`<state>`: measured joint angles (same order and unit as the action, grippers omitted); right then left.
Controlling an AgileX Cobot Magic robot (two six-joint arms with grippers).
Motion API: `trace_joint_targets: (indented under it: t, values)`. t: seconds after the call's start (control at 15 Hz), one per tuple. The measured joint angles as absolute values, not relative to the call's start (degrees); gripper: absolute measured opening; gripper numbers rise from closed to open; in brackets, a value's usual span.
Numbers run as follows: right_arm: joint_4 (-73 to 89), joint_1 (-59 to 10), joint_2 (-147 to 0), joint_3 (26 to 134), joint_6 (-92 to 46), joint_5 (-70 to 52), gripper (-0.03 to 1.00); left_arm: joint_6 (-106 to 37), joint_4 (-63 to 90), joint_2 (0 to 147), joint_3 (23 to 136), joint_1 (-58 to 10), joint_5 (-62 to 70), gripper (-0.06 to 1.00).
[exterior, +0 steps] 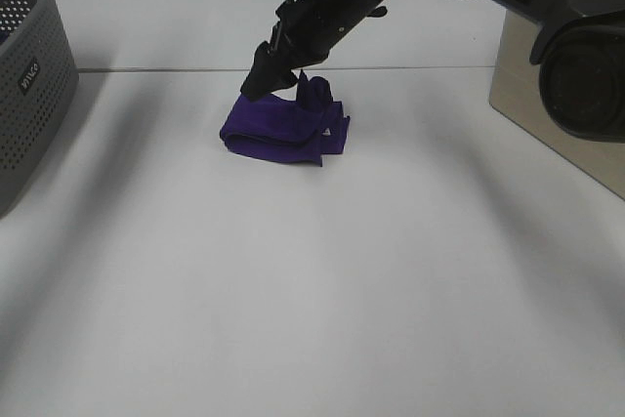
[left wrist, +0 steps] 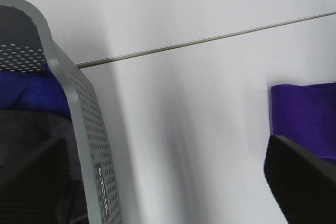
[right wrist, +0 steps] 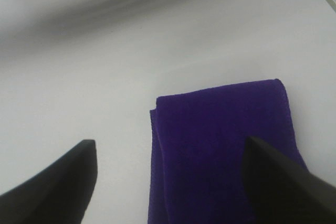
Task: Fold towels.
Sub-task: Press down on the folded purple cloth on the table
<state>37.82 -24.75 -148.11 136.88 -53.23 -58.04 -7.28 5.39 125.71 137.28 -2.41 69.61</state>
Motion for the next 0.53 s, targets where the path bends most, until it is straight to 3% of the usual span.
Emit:
trace_joint_targets:
  t: [0.53]
  values:
    - [34.15,-21.49,-152.41,136.88,-50.94,-57.75,0.74,-8.19,5.44,125.71,137.28,-2.41,69.61,0.92]
